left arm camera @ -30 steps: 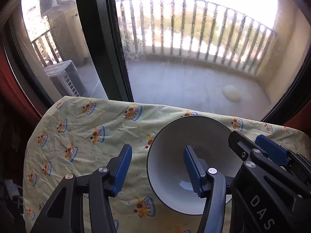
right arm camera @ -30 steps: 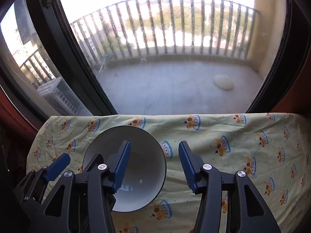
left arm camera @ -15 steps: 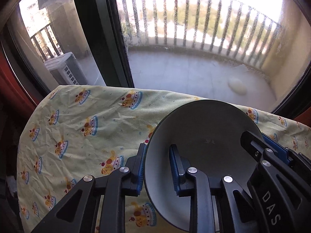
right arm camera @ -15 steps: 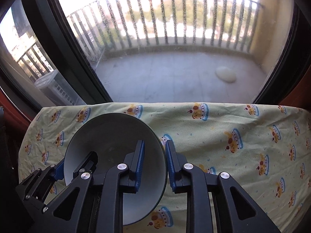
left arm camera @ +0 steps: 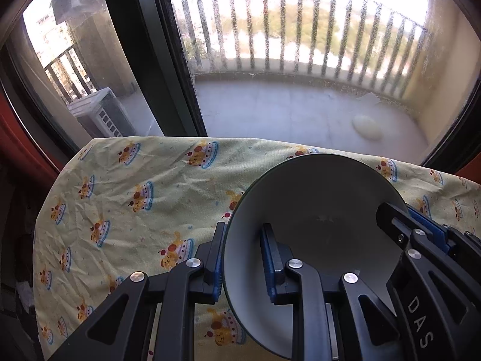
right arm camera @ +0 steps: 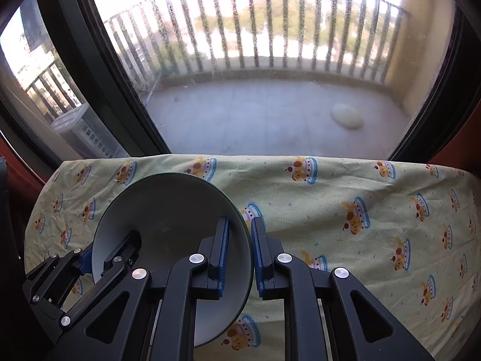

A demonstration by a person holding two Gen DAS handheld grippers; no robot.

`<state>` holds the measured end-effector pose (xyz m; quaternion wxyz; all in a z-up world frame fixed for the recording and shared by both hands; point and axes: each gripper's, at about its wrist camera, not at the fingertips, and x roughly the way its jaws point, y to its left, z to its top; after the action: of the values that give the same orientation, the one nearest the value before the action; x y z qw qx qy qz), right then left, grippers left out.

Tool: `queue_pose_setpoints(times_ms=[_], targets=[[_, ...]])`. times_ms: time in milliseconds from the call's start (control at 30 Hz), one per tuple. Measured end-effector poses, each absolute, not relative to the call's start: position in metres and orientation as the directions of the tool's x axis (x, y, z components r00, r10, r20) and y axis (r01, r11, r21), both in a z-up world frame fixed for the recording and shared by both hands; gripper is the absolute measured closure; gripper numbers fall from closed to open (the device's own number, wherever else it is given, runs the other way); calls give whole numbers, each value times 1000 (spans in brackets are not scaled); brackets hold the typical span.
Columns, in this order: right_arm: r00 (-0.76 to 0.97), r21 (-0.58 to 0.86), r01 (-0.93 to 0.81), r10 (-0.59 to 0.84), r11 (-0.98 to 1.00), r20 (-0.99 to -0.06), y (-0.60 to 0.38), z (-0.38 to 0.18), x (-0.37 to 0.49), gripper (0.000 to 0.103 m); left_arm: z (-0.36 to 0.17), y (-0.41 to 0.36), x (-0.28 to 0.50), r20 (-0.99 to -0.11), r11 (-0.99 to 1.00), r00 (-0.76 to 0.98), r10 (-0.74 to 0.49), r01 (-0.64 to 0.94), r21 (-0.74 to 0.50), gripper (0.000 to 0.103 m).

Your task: Organize plates and bowls

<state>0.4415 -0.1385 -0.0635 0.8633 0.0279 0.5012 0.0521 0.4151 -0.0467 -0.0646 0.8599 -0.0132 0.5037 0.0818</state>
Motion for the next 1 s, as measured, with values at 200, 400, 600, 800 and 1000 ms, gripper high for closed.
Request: queue_pose_setpoints(times_ms=[200,400,600,800,1000], targets=[[496,91,-52,105,994,-862,-141,-52,426,84,-53,-47,401,-865,988,488,115,-145,50,83],[517,105,-54,118,993,-848,-138,-32,410,84,-30,-43,385,-847,986,516,130,-154,57,83],[550,114,-55,126,992,-826,-137,-6,388,84,-3,-41,364,-825,987,549,134,-150,61,83],[575,123,-48,128,991,-808,-137,18,358,84,20,-38,335,-803,988,582,133,-143,60,83],[586,108,-9,93,994,-805,-137,36,321,85,34,-39,307,-794,996,601,89,-74,56,82]])
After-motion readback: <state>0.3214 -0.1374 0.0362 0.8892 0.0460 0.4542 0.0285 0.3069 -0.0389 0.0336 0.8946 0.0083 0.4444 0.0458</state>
